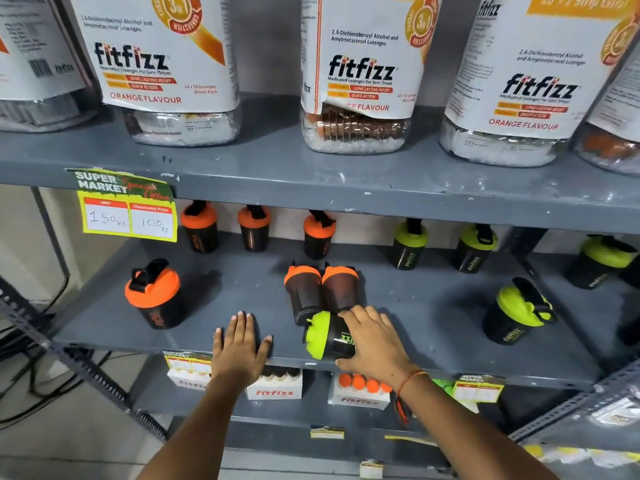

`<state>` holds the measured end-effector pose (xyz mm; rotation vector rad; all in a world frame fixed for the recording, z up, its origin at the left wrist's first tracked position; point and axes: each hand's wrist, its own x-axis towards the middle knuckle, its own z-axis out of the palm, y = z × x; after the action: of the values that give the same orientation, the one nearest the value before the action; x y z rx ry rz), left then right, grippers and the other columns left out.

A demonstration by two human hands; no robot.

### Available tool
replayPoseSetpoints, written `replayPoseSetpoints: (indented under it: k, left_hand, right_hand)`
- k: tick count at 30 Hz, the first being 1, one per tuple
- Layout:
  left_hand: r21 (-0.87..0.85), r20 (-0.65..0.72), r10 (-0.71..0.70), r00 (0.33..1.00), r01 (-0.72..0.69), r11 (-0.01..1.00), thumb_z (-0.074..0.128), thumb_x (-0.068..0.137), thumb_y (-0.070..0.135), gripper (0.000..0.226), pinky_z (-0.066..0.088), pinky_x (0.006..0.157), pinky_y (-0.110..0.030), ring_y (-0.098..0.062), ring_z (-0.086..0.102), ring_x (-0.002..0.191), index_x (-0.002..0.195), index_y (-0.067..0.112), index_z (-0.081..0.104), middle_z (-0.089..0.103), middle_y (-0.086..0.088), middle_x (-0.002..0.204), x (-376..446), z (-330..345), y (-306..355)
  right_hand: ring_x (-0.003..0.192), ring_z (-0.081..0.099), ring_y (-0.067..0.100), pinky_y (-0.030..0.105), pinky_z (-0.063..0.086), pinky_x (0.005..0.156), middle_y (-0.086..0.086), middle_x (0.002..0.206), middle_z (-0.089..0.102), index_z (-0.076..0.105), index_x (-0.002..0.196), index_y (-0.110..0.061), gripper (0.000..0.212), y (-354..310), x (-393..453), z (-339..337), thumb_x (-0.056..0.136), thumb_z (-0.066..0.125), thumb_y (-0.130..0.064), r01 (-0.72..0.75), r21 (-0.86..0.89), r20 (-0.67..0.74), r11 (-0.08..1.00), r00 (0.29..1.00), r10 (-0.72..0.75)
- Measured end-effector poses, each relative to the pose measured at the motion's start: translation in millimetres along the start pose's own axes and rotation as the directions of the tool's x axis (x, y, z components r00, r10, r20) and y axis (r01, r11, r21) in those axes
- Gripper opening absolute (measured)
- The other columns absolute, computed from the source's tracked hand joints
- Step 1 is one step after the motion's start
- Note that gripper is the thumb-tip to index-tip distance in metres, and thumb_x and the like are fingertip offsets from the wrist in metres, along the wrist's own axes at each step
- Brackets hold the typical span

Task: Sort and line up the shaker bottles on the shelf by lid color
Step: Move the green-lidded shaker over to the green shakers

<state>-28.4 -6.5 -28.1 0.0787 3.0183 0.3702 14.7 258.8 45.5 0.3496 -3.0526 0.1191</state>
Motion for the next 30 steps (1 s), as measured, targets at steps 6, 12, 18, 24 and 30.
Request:
replayPoseSetpoints:
  k: [6,12,18,24,30]
  left_hand:
    - [0.009,-0.003,-0.001,1.000,0.001,1.000,-0.001,0.082,0.063,0.087,-0.011,0.118,-0.043,-0.020,-0.007,0.150,0.153,0.012,-0.001,-0.003,-0.007,0.163,0.5,0.6,-0.3]
    - [0.017,0.013,-0.001,1.000,0.000,1.000,0.001,0.086,0.062,0.083,-0.012,0.117,-0.042,-0.020,-0.009,0.149,0.152,0.012,-0.003,-0.005,-0.007,0.163,-0.8,-1.0,-0.3]
    - [0.016,0.023,0.011,1.000,-0.011,1.000,0.014,0.097,0.056,0.073,-0.012,0.118,-0.043,-0.021,-0.011,0.149,0.152,0.012,-0.005,-0.008,-0.007,0.162,-1.7,-2.4,0.4]
    - [0.014,0.017,0.009,1.000,-0.009,1.000,0.013,0.096,0.058,0.074,-0.013,0.117,-0.042,-0.020,-0.011,0.149,0.152,0.014,-0.004,-0.007,-0.006,0.162,0.1,-0.2,-1.0]
    - [0.015,-0.004,0.009,1.000,-0.009,1.000,0.009,0.095,0.059,0.075,-0.009,0.119,-0.044,-0.021,-0.009,0.149,0.153,0.014,-0.002,-0.004,-0.006,0.163,1.1,1.6,-2.9]
  right_hand:
    - [0.114,0.050,0.025,0.040,0.045,0.094,-0.002,0.126,0.055,0.048,0.137,-0.022,0.088,-0.1,-7.0,5.6,0.059,0.068,-0.059,-0.050,0.102,-0.068,0.994,0.996,0.057]
    - [0.107,0.053,0.020,0.037,0.052,0.087,-0.001,0.114,0.057,0.050,0.120,-0.021,0.077,-16.9,-16.8,4.5,0.056,0.078,-0.051,-0.176,0.615,-0.223,0.768,0.896,0.384]
    - [0.106,0.053,0.018,0.034,0.050,0.091,0.000,0.112,0.055,0.049,0.117,-0.017,0.081,-47.4,-21.8,20.5,0.051,0.091,-0.040,-0.210,0.832,-0.237,0.513,0.701,0.672]
    - [0.109,0.052,0.027,0.039,0.049,0.093,0.006,0.113,0.053,0.047,0.117,-0.011,0.086,-73.6,-18.0,42.7,0.050,0.092,-0.042,-0.273,0.865,-0.191,0.422,0.597,0.779]
    - [0.096,0.046,0.023,0.042,0.047,0.089,0.005,0.102,0.052,0.048,0.107,-0.008,0.078,-79.1,-17.7,55.5,0.053,0.093,-0.042,-0.330,0.839,-0.205,0.433,0.545,0.813]
